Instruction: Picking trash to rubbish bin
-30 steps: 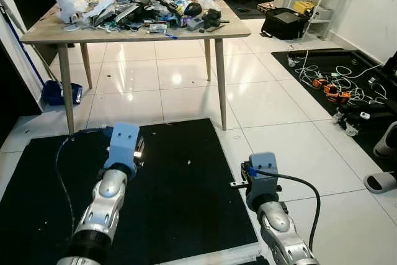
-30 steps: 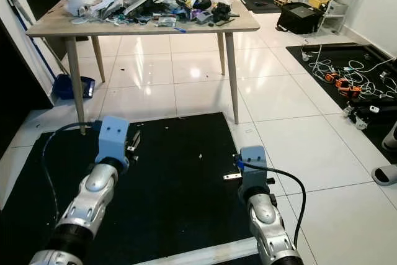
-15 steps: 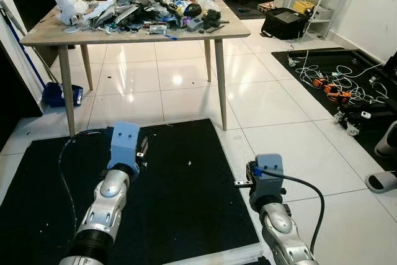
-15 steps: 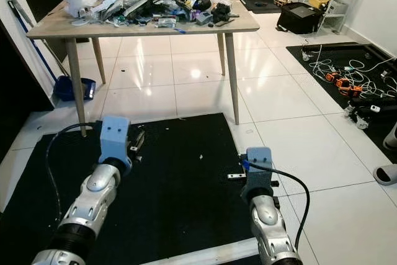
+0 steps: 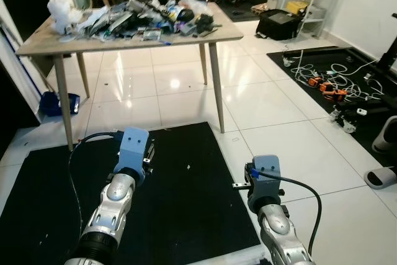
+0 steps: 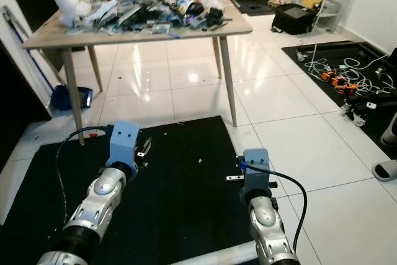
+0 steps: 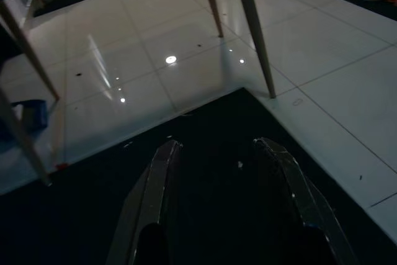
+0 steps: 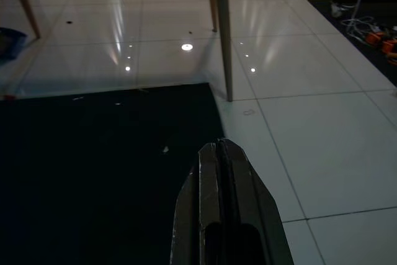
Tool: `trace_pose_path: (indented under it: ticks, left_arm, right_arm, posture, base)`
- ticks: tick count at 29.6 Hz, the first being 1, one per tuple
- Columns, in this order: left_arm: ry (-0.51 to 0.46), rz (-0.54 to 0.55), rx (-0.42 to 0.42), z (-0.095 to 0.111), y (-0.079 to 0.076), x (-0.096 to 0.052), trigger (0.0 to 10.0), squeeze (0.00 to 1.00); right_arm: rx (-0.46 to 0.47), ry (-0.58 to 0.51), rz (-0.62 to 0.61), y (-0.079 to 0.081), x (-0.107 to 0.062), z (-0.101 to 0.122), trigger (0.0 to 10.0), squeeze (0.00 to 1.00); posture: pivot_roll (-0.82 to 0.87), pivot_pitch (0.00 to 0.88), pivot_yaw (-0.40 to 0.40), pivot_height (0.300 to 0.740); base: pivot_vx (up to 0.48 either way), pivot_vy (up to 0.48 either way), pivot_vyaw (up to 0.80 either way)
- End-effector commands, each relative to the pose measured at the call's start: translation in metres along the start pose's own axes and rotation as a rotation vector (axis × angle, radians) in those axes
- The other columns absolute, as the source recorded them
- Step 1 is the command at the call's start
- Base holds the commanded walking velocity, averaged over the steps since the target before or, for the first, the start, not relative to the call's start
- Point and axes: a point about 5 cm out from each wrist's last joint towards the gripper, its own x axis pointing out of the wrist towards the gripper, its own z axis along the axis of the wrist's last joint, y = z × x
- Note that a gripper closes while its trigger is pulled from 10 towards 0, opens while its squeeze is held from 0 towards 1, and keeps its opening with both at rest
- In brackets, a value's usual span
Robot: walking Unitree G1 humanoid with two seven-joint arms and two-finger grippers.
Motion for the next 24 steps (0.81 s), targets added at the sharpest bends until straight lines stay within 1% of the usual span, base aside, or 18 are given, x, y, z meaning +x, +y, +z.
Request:
trace_pose_path:
  ticks: [1, 7, 21, 24]
  left_arm:
    - [0.004, -0.007, 0.008, 0.0003, -0.0016, 0.0015, 10.0, 0.0]
    - [0.001, 0.0, -0.014, 0.002, 0.0003, 0.0016, 10.0, 0.0]
    - [0.002, 0.008, -0.014, 0.0015, 0.0019, 0.0003, 10.0, 0.0]
    - [0.006, 0.018, -0.015, 0.0008, 0.0046, 0.0, 10.0, 0.0]
  right_arm:
    - [-0.009, 0.004, 0.005, 0.0016, -0.0013, -0.0016, 10.0, 0.0]
    - [-0.014, 0.01, 0.009, 0.0016, -0.0011, -0.0021, 10.0, 0.0]
    - [-0.037, 0.035, 0.014, -0.0007, -0.0045, -0.0072, 10.0, 0.0]
    - [-0.035, 0.039, 0.004, -0.003, -0.006, -0.0084, 10.0, 0.0]
  posture:
    - [-0.04, 0.029, 0.047, 0.74]
    - [-0.04, 0.039, 0.049, 0.74]
    - [-0.05, 0.048, 0.051, 0.74]
    - [-0.05, 0.059, 0.049, 0.74]
  base:
    - [0.48, 0.0, 0.0]
    - [0.48, 0.0, 0.0]
    - [0.48, 0.0, 0.0]
    - [0.48, 0.0, 0.0]
